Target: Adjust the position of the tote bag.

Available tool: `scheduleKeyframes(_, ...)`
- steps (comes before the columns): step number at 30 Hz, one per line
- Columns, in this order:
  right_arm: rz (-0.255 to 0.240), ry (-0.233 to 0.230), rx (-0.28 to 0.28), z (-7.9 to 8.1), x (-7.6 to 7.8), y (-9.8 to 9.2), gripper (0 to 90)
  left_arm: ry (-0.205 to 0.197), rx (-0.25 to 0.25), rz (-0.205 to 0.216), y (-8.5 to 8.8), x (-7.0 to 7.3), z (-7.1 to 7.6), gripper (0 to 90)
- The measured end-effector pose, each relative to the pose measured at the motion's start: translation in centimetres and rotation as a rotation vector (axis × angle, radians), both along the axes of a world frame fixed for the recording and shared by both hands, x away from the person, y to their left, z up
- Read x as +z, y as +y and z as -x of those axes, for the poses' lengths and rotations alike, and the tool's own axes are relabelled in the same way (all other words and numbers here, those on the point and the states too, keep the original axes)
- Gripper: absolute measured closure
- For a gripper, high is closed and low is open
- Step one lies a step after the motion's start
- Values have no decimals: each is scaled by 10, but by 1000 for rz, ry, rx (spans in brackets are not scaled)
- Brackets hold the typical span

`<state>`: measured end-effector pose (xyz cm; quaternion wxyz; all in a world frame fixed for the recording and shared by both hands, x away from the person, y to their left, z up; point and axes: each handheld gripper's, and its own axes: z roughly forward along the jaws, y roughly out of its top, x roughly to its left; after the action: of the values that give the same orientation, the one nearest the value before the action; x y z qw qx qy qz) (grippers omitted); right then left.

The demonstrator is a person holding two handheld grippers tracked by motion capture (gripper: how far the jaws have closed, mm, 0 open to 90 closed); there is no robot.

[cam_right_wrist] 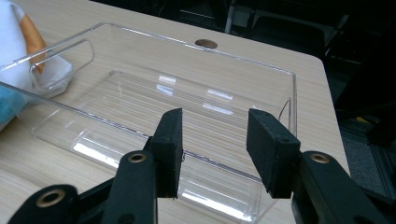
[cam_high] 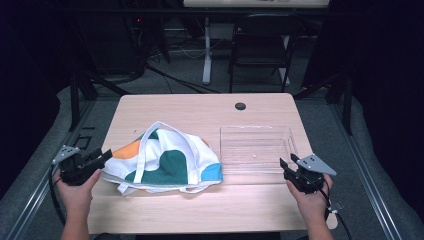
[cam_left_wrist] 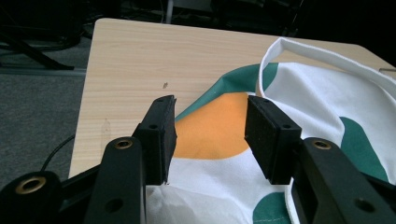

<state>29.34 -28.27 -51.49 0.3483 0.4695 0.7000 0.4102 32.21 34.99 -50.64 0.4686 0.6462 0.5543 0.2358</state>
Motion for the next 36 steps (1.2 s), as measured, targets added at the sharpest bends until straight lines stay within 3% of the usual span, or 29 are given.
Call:
scheduleKeyframes(4,9,-8,6,-1,0,3,563,8,-4,15,0,0,-2,537)
scheduleKeyframes(6,10,-9,21,-3,-1,5,562,36,-32,31,-1,1,-5,540)
scheduleKeyframes(8,14,-6,30,-5,-1,7,563,65,-48,17,-4,1,-2,540)
scheduleKeyframes(12,7,-8,37,-9,-1,9,562,85,-70,12,-5,4,1,542)
scheduleKeyframes(16,32,-5,54,-9,-1,15,553,69,-103,3,-10,13,6,548)
scheduleKeyframes(21,30,-21,42,-5,2,14,553,55,-129,-7,-19,21,11,544)
scheduleKeyframes(27,32,-3,40,-12,0,16,553,116,-170,-45,-34,17,9,544)
scheduleKeyframes(28,34,-3,45,-13,0,17,553,159,-207,-54,-38,13,7,548)
scheduleKeyframes(33,32,-5,58,-14,0,19,552,217,-241,-52,-47,3,3,574)
scheduleKeyframes(34,25,-4,64,-15,0,19,553,249,-260,-56,-49,1,2,578)
scheduleKeyframes(36,25,-3,69,-15,0,19,554,248,-262,-50,-51,-2,1,580)
